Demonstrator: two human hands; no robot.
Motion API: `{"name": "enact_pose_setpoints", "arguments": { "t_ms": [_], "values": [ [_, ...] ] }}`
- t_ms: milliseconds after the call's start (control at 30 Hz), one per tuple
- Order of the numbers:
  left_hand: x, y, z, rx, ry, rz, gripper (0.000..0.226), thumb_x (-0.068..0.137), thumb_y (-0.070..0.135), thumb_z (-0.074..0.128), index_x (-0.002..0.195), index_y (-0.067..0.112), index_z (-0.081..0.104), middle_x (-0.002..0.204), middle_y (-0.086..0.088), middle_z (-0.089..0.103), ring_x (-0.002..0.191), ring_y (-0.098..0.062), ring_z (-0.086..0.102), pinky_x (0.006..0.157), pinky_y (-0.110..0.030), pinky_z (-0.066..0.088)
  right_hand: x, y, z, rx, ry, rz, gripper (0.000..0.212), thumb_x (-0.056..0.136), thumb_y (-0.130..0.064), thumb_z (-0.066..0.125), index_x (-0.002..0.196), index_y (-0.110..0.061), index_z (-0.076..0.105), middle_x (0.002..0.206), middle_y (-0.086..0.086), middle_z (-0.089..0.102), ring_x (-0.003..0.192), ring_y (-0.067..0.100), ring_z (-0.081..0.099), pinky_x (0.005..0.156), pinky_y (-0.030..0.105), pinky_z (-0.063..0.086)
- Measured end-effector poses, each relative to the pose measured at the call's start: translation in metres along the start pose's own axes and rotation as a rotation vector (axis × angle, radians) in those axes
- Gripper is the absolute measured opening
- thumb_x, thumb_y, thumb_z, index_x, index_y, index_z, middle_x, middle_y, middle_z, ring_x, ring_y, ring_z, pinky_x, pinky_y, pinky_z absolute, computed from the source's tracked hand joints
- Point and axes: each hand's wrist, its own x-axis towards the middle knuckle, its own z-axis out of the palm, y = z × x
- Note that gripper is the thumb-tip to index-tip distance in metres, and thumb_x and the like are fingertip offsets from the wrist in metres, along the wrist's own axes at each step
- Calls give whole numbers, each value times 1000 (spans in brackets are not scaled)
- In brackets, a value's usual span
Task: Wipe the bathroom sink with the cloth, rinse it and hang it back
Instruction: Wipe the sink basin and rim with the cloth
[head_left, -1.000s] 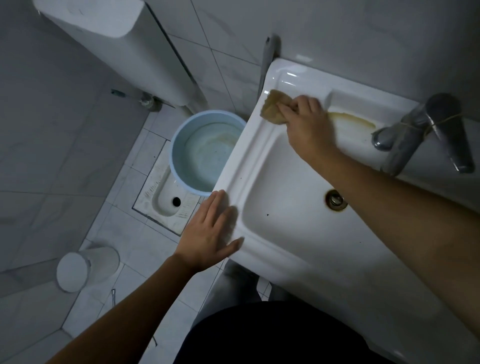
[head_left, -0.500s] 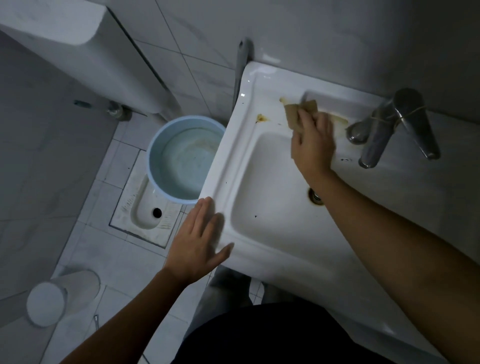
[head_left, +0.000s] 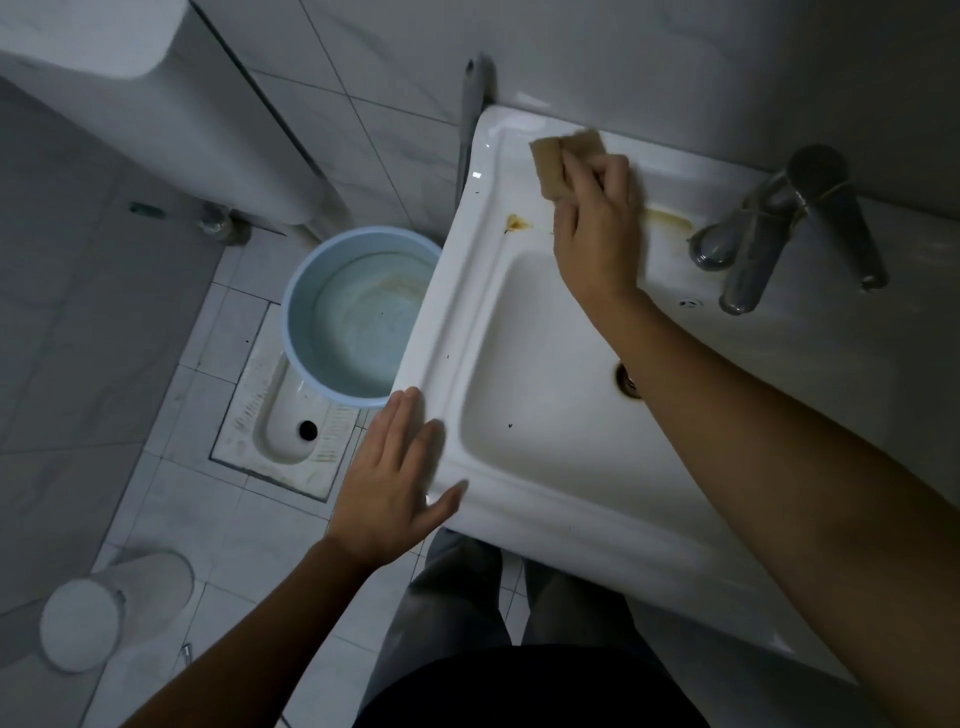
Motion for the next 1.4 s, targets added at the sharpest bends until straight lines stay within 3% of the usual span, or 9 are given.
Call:
{"name": "enact_pose_setpoints", "arguments": {
  "t_ms": [100,333,667,767,933,1100,1200,1300,1400],
  "values": [
    [-1,0,2,-2,19,-1,77,91,61,60,140,2,56,165,-22,25,156,-36,17,119,-57,32,15,-4,7,-143,-20,-52,54,82,-4,53,132,-22,58,120,9,55,108,28,51,96,34,47],
    [-4,-3,5,-19,77,40,71,93,59,59,135,2,60,164,-23,26,156,-36,18,122,-54,29,-10,-8,26,-264,-156,-80,52,76,1,55,124,-18,55,120,12,55,110,33,52,89,41,51],
    [41,-14,-4,-17,97,243,75,93,59,59,139,-1,56,161,-27,31,153,-39,25,124,-52,24,-68,-31,21,50,-412,-34,43,84,-5,52,125,-17,56,111,8,51,100,27,54,85,42,52],
    [48,-16,2,-12,61,288,68,93,54,57,135,1,59,162,-24,30,153,-37,25,124,-52,22,-65,-19,1,115,-331,-69,50,84,-6,50,131,-17,60,107,9,54,99,26,55,85,38,51],
    [48,-18,7,-52,58,286,56,93,46,58,129,3,63,160,-21,36,152,-35,29,122,-54,24,-8,-1,1,-35,-154,35,51,86,-9,53,136,-14,53,123,16,52,115,32,52,91,40,49],
    [50,-18,9,-13,24,281,56,94,47,55,129,5,63,157,-20,42,152,-34,30,123,-55,23,-26,-24,42,-251,-191,9,59,75,-8,59,133,-15,53,119,14,56,109,34,52,97,43,46],
    [51,-18,9,11,6,283,57,94,49,52,130,6,63,156,-19,44,151,-34,31,123,-55,22,-52,-40,45,-110,-222,53,60,78,-4,60,136,-15,51,119,12,55,111,33,51,98,41,47],
    [51,-18,8,17,3,287,58,95,50,50,130,6,63,155,-20,45,150,-34,33,123,-56,22,-75,-35,29,71,-356,48,55,82,-8,57,135,-22,51,120,4,51,110,27,53,87,41,54],
    [51,-18,7,8,11,290,56,94,48,51,128,6,64,154,-20,46,149,-35,34,123,-56,23,-86,-17,3,102,-378,5,47,83,-14,54,128,-23,58,118,0,52,106,23,56,83,39,54]
  ]
}}
